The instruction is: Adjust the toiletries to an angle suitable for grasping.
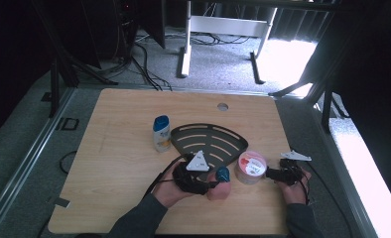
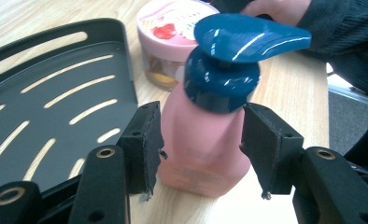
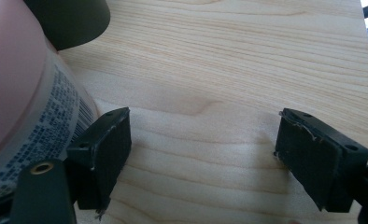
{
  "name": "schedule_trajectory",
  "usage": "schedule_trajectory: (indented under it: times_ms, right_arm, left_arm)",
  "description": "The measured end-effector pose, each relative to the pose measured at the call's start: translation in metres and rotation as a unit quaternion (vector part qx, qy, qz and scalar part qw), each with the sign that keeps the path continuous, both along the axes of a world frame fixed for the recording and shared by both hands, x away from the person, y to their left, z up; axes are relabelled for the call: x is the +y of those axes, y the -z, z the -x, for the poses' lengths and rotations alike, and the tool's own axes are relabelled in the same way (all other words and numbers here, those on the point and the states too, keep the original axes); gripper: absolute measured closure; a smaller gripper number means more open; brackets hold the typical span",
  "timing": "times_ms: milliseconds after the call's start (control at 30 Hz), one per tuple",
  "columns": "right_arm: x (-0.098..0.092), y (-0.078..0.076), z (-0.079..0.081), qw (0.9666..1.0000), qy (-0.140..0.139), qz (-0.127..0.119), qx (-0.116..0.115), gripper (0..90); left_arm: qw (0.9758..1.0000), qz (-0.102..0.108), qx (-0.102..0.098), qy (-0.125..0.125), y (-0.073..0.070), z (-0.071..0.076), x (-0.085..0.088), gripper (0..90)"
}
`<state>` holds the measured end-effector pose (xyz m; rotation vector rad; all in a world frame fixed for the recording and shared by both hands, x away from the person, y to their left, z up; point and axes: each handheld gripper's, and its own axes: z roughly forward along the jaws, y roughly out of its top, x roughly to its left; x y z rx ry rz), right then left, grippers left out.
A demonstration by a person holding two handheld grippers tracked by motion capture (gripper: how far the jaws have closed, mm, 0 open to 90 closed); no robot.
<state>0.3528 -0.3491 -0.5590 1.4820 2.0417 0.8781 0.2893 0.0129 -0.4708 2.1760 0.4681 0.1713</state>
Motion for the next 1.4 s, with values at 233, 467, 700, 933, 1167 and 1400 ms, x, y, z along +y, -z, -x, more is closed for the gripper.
schedule_trajectory:
  times_ms: [233,467,700,933,1167,1400]
  right_arm:
    - [0.000,0.000,0.000,1.0000,0.000,0.000,0.000,17.9]
    - [0.000,0.000,0.000,1.0000,0.000,0.000,0.000,17.9]
    - [0.000,0.000,0.000,1.0000,0.000,0.000,0.000,17.9]
    - [0.000,0.000,0.000,1.0000,0.000,0.000,0.000,17.9]
    - [0.000,0.000,0.000,1.0000,0.000,0.000,0.000,17.9]
    - [0.000,0.000,0.000,1.0000,0.000,0.000,0.000,17.9]
  left_arm:
    - [0.9999,-0.003,-0.009,0.007,0.000,-0.001,-0.014,44.2]
    - [0.9999,-0.005,-0.012,0.009,0.001,-0.004,-0.025,41.5]
    - [0.9998,-0.009,-0.017,0.012,0.002,-0.006,-0.029,40.8]
    - [0.9998,-0.005,-0.017,0.011,0.002,-0.006,-0.029,41.6]
    - [0.9997,0.000,-0.019,0.014,-0.006,-0.004,-0.026,52.0]
    - [0.9997,-0.009,-0.016,0.013,-0.008,0.002,-0.019,52.0]
